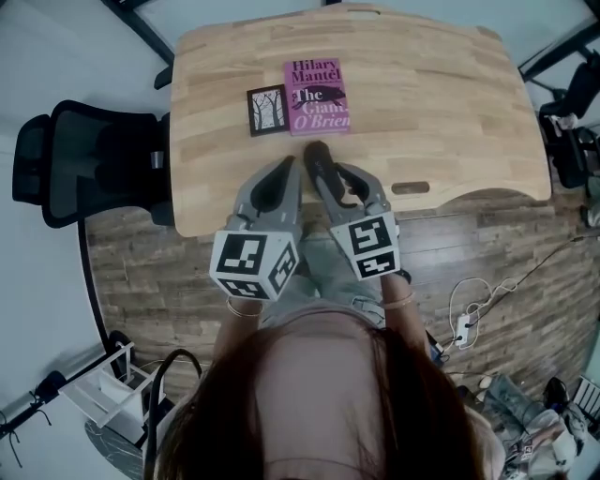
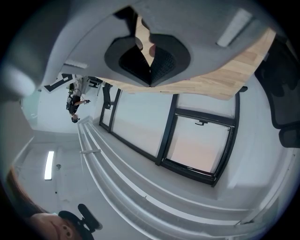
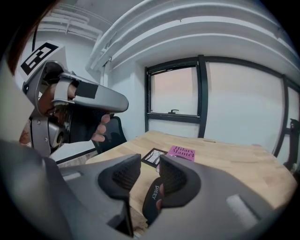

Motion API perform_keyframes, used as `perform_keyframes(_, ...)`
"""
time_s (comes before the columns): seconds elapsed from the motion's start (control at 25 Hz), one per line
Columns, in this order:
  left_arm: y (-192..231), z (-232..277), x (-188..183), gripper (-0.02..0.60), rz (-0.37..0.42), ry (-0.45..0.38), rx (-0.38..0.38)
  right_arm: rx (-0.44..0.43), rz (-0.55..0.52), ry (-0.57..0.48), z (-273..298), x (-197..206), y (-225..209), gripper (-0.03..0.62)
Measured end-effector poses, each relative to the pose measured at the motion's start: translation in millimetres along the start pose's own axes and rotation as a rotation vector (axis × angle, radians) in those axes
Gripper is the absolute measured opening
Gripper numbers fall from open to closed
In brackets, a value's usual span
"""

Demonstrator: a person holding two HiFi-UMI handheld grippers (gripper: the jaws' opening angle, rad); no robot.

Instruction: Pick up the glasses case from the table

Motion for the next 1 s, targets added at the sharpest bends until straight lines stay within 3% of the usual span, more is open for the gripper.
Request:
perform_keyframes(0.44, 10, 27, 9, 0.002, -0.012, 0.027, -0.022, -0.037, -0.017, 0.072, 38, 27, -13, 0.205)
perform_keyframes(1.0, 24, 49, 21, 0.002, -0.029, 0.061, -0.043, -0.061, -0.034, 0.208, 77, 69, -17, 0.256)
Point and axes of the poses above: the fingertips, and each gripper's own axes: z forward along the fingers, y to its left, x out of its underside, the point moved 2 cm from there along -z, backward along the fingers, and after that the axes turned 3 degrees about y, right-handed, at the moved point
